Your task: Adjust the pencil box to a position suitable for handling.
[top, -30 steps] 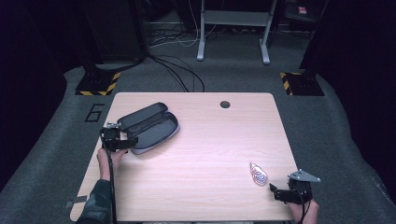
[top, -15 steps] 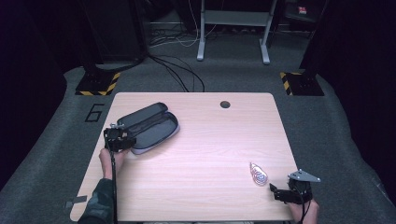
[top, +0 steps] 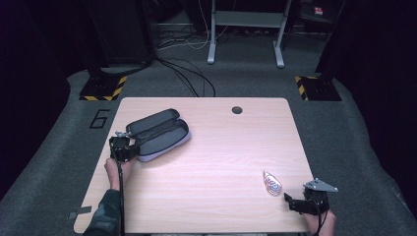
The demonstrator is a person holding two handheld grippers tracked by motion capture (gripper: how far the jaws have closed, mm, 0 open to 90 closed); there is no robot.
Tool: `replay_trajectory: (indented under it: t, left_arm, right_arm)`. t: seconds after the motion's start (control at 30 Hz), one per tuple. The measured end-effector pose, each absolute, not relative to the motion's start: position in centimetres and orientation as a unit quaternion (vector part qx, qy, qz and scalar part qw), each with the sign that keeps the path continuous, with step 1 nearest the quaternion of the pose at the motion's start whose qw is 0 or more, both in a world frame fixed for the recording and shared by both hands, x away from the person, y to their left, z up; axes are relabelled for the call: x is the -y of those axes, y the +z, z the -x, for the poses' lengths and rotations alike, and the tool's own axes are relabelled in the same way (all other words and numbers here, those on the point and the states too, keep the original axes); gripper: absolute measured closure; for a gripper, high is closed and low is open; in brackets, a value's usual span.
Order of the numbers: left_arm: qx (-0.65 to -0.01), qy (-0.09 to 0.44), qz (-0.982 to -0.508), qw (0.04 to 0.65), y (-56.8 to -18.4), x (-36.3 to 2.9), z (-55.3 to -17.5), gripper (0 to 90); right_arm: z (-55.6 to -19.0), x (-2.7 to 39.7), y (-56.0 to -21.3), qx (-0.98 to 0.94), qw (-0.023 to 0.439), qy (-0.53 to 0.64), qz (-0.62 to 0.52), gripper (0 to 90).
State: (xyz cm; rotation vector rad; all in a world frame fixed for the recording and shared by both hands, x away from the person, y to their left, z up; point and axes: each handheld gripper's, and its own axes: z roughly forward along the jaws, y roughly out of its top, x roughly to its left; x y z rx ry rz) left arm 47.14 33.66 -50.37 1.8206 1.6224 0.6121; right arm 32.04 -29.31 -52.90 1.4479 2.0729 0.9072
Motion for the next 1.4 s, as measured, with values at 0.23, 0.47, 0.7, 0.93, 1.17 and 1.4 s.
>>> replay_trajectory:
  t: [0.23, 0.47, 0.7, 0.93, 1.17, 1.4]
  left_arm:
    - [-0.606, 0.221, -0.694, 0.321, -50.3, -33.2, -47.0, 79.9]
    - [-0.598, 0.207, -0.699, 0.333, -50.3, -32.2, -46.7, 79.9]
    - [-0.58, 0.206, -0.711, 0.341, -50.4, -30.9, -46.4, 80.5]
    - [-0.56, 0.2, -0.728, 0.341, -50.3, -29.3, -46.0, 81.0]
    - [-0.544, 0.19, -0.734, 0.358, -50.4, -27.3, -45.8, 81.3]
    - [-0.517, 0.184, -0.758, 0.353, -50.4, -25.2, -45.6, 81.0]
  right_arm:
    - [-32.0, 29.3, -52.9, -0.751, 0.227, 0.328, -0.526, 7.4]
    - [-32.0, 29.3, -52.9, -0.751, 0.227, 0.328, -0.526, 7.4]
    - [-32.0, 29.3, -52.9, -0.751, 0.226, 0.329, -0.526, 7.6]
    - [-32.0, 29.3, -52.9, -0.751, 0.227, 0.328, -0.526, 7.5]
    - [-32.0, 29.3, -52.9, -0.749, 0.227, 0.33, -0.528, 7.7]
    - [-32.0, 29.3, -52.9, -0.749, 0.228, 0.33, -0.528, 7.7]
